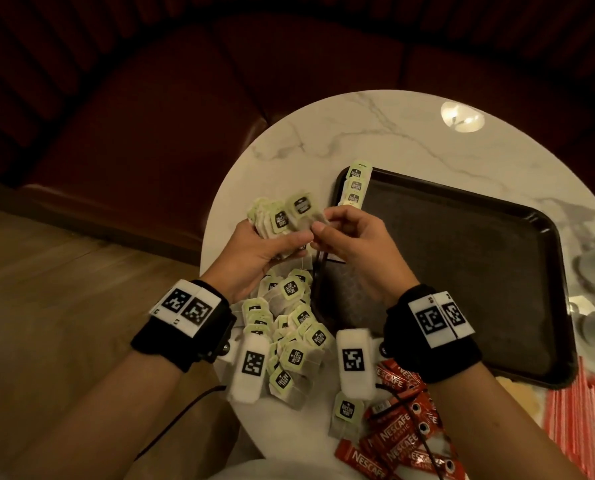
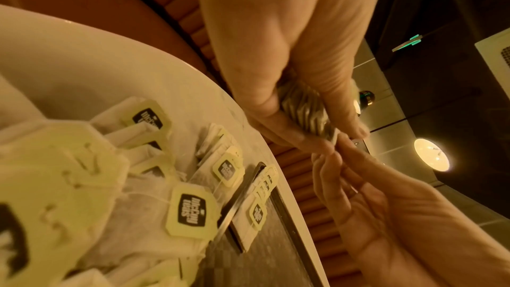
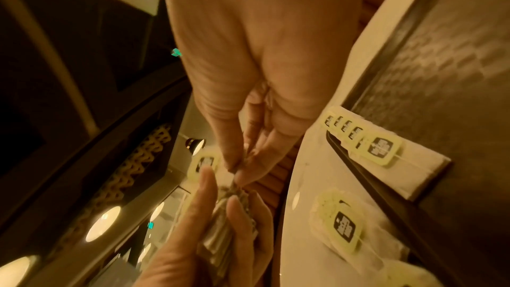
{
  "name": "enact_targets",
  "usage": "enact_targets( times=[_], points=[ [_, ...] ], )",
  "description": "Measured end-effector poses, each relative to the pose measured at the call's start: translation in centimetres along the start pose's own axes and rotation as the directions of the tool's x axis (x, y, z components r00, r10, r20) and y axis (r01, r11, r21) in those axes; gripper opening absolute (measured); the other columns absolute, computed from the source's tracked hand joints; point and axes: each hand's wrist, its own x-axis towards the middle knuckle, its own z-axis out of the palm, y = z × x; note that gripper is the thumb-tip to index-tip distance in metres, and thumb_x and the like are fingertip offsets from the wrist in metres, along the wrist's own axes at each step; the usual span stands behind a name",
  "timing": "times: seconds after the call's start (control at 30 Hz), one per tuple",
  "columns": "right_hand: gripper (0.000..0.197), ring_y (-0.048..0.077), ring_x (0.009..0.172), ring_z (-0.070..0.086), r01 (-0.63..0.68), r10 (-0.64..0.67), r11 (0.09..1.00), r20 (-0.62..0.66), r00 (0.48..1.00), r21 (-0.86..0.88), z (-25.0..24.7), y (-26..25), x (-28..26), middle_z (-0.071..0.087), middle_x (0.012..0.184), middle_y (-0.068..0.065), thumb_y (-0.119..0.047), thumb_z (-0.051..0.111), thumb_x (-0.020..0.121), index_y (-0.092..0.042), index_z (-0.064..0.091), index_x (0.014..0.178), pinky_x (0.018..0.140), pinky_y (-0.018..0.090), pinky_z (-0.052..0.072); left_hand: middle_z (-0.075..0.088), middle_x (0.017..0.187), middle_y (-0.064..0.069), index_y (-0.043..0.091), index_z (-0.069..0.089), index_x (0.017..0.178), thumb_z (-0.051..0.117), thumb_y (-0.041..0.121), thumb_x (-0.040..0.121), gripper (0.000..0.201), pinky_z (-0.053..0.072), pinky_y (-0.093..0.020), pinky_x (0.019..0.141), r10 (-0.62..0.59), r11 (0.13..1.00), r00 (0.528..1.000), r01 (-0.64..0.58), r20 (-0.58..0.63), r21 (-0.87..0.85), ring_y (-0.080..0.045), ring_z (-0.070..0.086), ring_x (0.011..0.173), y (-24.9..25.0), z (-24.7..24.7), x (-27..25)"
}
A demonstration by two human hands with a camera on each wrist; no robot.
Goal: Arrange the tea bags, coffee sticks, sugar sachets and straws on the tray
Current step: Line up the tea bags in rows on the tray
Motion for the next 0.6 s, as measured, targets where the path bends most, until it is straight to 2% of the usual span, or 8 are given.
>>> enact_targets(
  times=[0.1, 0.23, 0.3, 0.4, 0.5, 0.6],
  points=[
    [0.018, 0.019, 0.082, 0.069, 0.004, -0.001, 0.994, -0.029, 1.000, 0.111, -0.2, 0.3, 0.0, 0.069, 0.096, 0.016, 0.002, 0.063, 0.089, 0.000, 0.059, 0.106, 0.083, 0.027, 0.058, 0.072, 0.087, -0.004, 0.007, 0.064, 0.096, 0.072, 0.006, 0.070, 0.028, 0.057, -0.023, 0.067, 0.023, 0.999, 0.999, -0.024, -0.032, -0.023, -0.015, 0.070, 0.081, -0.1, -0.1, 0.1],
    [0.013, 0.017, 0.083, 0.071, 0.010, -0.005, 0.990, -0.032, 0.999, 0.139, -0.4, 0.5, -0.6, 0.074, 0.087, 0.007, 0.000, 0.062, 0.090, -0.007, 0.060, 0.101, 0.079, 0.026, 0.057, 0.065, 0.098, -0.004, 0.011, 0.060, 0.102, 0.066, -0.009, 0.079, 0.031, 0.058, -0.025, 0.065, 0.047, 0.998, 0.998, -0.048, -0.035, -0.032, -0.015, 0.068, 0.084, -0.3, -0.3, 0.4],
    [0.013, 0.016, 0.084, 0.072, 0.001, 0.004, 0.993, -0.038, 0.999, 0.114, -0.6, 0.7, -0.7, 0.075, 0.089, 0.005, -0.004, 0.063, 0.091, -0.009, 0.060, 0.103, 0.077, 0.025, 0.056, 0.067, 0.093, 0.003, 0.013, 0.061, 0.103, 0.063, -0.012, 0.080, 0.034, 0.058, -0.025, 0.062, 0.063, 0.998, 0.998, -0.063, -0.017, -0.020, -0.013, 0.067, 0.083, -0.3, -0.4, 0.3],
    [0.013, 0.017, 0.090, 0.070, -0.005, 0.007, 0.998, -0.041, 0.999, 0.055, -0.8, 1.0, -0.7, 0.074, 0.100, 0.010, -0.009, 0.065, 0.091, -0.012, 0.061, 0.103, 0.078, 0.028, 0.055, 0.070, 0.079, 0.006, 0.014, 0.063, 0.101, 0.069, -0.001, 0.075, 0.031, 0.056, -0.023, 0.055, 0.055, 0.998, 0.998, -0.055, -0.010, -0.027, -0.010, 0.068, 0.076, -0.1, -0.1, 0.1],
    [0.011, 0.013, 0.088, 0.068, 0.002, -0.001, 1.000, -0.034, 0.999, 0.025, -0.9, 1.1, -0.8, 0.072, 0.095, 0.007, -0.011, 0.066, 0.091, -0.014, 0.061, 0.100, 0.074, 0.024, 0.054, 0.072, 0.086, -0.001, 0.016, 0.066, 0.099, 0.074, 0.014, 0.068, 0.032, 0.054, -0.022, 0.054, 0.031, 0.999, 0.999, -0.031, -0.022, 0.005, -0.015, 0.068, 0.078, -0.1, 0.2, 0.0],
    [0.008, 0.008, 0.086, 0.066, 0.021, -0.023, 0.999, -0.029, 0.999, -0.049, -0.8, 1.0, -0.9, 0.070, 0.093, 0.001, -0.013, 0.067, 0.090, -0.015, 0.064, 0.097, 0.069, 0.019, 0.051, 0.071, 0.096, -0.011, 0.009, 0.068, 0.103, 0.073, 0.019, 0.072, 0.033, 0.052, -0.022, 0.053, 0.040, 0.995, 0.999, -0.039, -0.008, 0.091, -0.017, 0.067, 0.080, -0.4, 0.3, 0.1]
  ],
)
